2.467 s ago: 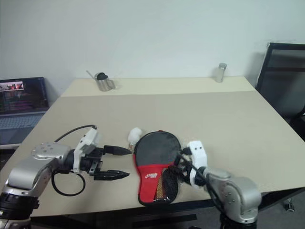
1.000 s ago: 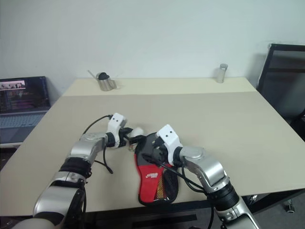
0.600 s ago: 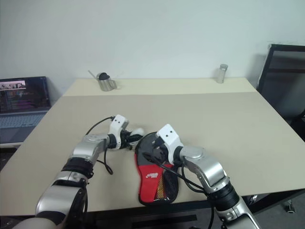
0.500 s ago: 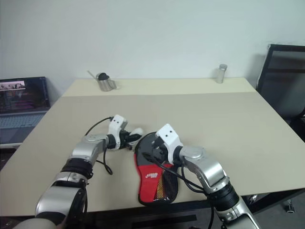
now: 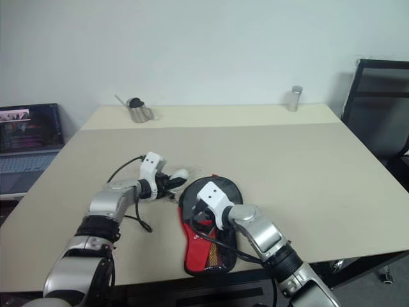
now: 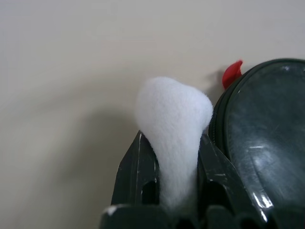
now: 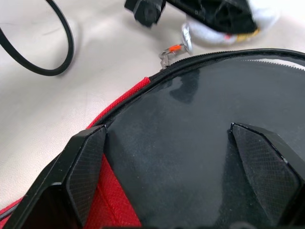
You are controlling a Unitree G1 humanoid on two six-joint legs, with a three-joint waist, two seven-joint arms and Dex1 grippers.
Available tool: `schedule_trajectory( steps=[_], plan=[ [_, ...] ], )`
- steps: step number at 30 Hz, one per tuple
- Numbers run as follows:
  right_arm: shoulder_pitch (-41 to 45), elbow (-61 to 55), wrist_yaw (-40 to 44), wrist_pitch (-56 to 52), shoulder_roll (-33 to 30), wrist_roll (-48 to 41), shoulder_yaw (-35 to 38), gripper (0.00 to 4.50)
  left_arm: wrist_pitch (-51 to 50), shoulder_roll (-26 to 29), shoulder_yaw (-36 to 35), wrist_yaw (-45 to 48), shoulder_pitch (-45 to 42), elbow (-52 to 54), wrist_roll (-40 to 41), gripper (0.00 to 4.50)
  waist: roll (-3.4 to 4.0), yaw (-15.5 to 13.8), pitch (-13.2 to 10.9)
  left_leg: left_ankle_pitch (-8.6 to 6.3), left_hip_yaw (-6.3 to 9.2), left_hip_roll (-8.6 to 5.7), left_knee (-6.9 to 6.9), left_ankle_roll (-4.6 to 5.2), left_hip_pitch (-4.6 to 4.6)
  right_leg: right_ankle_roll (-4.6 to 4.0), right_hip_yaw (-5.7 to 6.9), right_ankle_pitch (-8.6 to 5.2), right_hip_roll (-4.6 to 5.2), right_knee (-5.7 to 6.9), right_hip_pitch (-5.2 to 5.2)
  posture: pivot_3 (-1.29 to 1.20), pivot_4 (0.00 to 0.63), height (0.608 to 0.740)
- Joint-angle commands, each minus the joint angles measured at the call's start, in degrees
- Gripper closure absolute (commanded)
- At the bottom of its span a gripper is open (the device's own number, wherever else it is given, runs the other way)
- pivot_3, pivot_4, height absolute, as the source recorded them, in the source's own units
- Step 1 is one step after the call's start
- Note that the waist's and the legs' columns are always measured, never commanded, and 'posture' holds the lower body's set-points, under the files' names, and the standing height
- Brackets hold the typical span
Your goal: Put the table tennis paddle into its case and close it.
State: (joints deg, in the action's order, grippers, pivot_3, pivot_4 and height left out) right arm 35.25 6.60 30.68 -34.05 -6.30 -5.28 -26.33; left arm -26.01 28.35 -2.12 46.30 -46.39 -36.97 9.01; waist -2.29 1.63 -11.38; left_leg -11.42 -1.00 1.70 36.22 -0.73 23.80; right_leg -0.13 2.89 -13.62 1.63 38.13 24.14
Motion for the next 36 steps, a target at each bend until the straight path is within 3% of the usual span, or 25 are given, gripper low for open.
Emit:
schedule_trajectory(
  steps=[1,6,16,26,36],
  plan=[
    [-1.9,0.8,-0.5,-1.9,-0.7,1.5,0.2,0.00,0.9,2.2,0.4,2.1,-1.3,2.1,-0.3,4.07,0.00,0.0,0.0,0.00,0.00,0.00,0.00,0.00,-0.01,0.00,0.00,0.00,0.00,0.00,-0.01,0.00,0.150,0.740],
    [-3.2,1.0,-0.5,-2.8,-2.1,2.9,-0.3,0.00,12.3,2.3,3.9,1.7,-8.7,-10.4,-5.9,4.07,-0.12,-0.4,0.1,0.00,0.03,-0.03,0.03,0.00,-0.05,0.00,0.05,0.00,0.00,0.01,-0.06,0.00,0.150,0.740],
    [-4.2,1.2,0.7,-6.0,-4.1,2.2,3.0,0.00,32.3,-6.1,9.7,-2.7,-20.6,-33.3,-15.5,4.07,-0.23,-1.8,0.2,0.00,-0.36,-0.09,0.12,0.00,-0.02,0.05,-0.03,0.04,0.05,-0.04,-0.08,0.00,0.150,0.740],
    [-6.4,-1.6,0.5,-9.0,-4.8,2.3,4.2,0.00,37.8,-13.2,10.3,-11.5,-26.1,-39.0,-20.5,4.07,-0.28,-1.8,0.2,-0.01,-0.49,-0.07,0.28,0.00,0.02,0.18,-0.04,0.12,0.06,-0.03,-0.09,0.00,0.150,0.740],
    [-8.2,-3.9,-0.3,-11.0,-4.5,2.1,3.5,0.00,40.8,-16.5,12.5,-20.2,-29.6,-40.4,-27.0,4.07,-0.28,-1.9,0.2,-0.03,-0.51,-0.10,0.40,-0.01,0.09,0.23,-0.05,0.15,0.08,-0.05,-0.09,0.00,0.150,0.740]
  ],
)
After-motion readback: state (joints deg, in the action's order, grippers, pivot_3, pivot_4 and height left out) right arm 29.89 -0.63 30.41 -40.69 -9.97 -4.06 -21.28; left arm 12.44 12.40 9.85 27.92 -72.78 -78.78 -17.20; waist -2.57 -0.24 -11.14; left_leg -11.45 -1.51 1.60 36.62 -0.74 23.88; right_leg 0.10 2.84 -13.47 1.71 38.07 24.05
